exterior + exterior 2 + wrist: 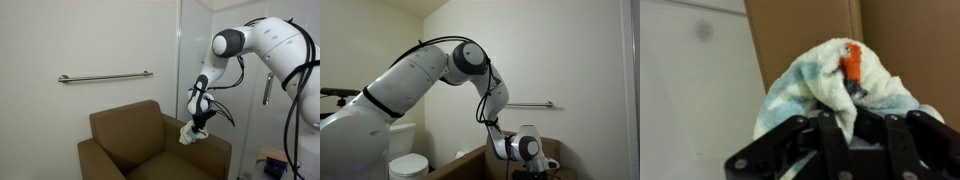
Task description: Use the towel to wipe the right armrest of the chair
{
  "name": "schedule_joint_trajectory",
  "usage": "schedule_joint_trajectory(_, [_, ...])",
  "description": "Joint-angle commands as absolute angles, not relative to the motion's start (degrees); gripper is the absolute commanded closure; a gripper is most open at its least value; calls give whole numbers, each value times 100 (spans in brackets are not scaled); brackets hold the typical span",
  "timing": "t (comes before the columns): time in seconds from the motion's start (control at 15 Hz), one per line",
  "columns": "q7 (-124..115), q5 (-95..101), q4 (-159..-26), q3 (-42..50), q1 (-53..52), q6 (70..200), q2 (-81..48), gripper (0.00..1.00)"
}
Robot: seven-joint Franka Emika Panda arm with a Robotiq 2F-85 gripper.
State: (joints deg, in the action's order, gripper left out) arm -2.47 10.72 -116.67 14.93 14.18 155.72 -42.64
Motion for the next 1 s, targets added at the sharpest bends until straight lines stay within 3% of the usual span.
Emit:
schedule_joint_trajectory(0.0, [448, 1123, -12529, 1652, 1727, 15158, -3850, 93])
schedule_joint_trajectory(0.53, [712, 2002, -13528, 2684, 1784, 13402, -3049, 93])
schedule_joint_trajectory(0.93, [265, 1875, -12797, 2175, 1522, 13707, -2700, 93])
